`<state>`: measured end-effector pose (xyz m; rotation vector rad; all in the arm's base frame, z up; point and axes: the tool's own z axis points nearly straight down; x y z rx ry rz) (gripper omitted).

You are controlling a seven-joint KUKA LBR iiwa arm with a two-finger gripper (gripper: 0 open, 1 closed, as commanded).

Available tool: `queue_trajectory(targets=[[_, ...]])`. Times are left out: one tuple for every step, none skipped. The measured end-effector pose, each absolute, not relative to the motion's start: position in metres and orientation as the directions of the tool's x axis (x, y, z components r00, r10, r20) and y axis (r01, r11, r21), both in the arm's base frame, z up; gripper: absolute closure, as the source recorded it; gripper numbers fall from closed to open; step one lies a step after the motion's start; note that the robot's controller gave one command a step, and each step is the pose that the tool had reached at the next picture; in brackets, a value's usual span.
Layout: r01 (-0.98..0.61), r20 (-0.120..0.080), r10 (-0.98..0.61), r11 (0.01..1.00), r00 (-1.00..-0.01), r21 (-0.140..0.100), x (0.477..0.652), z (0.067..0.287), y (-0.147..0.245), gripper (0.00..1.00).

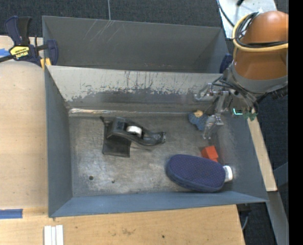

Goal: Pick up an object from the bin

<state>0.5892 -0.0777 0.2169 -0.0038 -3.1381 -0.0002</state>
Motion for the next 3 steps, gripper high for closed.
queue_trajectory(targets=[[-0.258,-0.009,-0.258,0.966,-0.966,-0.004,0.513,0.087,-0.048,0.0],[-0.258,-0.003,-0.258,0.966,-0.966,-0.003,0.512,0.089,-0.049,1.0],[-0.509,-0.009,-0.509,0.861,-0.861,-0.007,0.522,0.243,-0.063,1.0]])
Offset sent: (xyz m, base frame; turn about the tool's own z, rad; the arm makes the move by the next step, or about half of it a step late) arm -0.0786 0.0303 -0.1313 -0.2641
